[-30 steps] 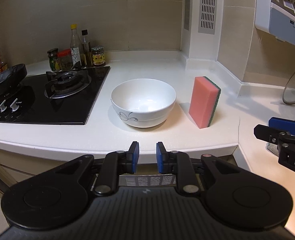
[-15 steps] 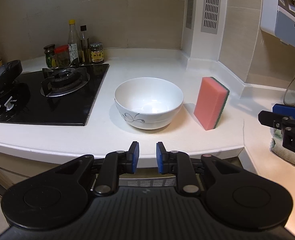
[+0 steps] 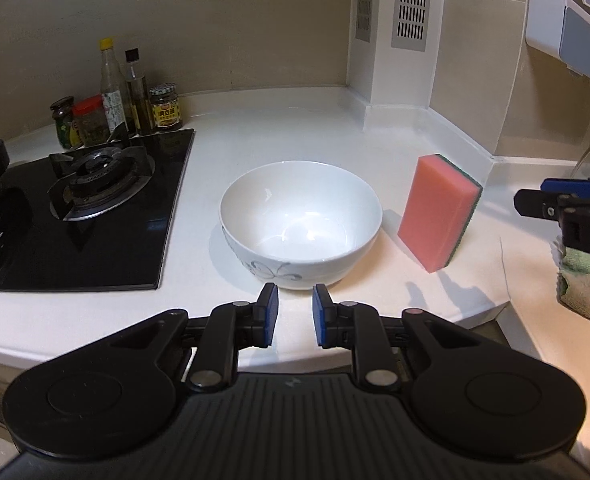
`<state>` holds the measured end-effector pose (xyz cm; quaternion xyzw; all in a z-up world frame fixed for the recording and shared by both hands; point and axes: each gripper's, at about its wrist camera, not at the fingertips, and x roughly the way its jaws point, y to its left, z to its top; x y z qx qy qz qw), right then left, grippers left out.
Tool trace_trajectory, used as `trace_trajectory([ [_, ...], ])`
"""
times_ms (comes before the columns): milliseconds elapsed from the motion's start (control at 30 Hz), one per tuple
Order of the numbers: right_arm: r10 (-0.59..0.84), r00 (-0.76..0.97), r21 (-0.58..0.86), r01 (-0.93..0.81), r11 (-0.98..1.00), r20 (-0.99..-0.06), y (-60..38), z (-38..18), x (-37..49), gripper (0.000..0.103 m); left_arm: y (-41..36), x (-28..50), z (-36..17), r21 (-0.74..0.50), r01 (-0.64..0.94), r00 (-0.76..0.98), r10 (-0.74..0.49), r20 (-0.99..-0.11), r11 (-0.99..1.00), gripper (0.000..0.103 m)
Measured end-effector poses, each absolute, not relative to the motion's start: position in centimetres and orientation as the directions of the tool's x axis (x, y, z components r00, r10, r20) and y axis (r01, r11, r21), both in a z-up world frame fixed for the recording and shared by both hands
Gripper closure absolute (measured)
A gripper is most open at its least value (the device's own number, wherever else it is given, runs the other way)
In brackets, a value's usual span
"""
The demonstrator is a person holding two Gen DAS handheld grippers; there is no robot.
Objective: Clean bowl
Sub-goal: 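Close the right gripper on the pink-and-green sponge and lift it, then grasp the white bowl rim with the left gripper while the right tool brings the sponge over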
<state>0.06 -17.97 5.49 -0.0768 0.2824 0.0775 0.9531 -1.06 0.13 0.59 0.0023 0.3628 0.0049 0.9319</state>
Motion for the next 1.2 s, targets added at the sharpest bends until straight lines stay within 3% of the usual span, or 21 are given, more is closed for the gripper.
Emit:
trace_trajectory([
  [533, 0.151, 0.781, -0.055, -0.23, 0.972, -0.606, -17.8, 4.8, 7.5, 0.075, 2.7, 3.4, 1.6, 0.038, -0.043, 0.707, 0.057, -0.705, 0.998, 0.079],
  [900, 0.082, 0.686, -0.107, -0.229, 0.968, -0.723, -16.1, 2.4, 11.1, 0.075, 5.1, 6.9, 1.8, 0.029, 0.048, 0.716, -0.014, -0.698, 0.998, 0.079],
  [1200, 0.065, 0.661, -0.155, -0.269, 0.951, -0.747, -15.5, 2.7, 11.1, 0.076, 7.2, 7.9, 0.8, -0.032, 0.115, 0.658, -0.1, -0.747, 0.993, 0.079],
])
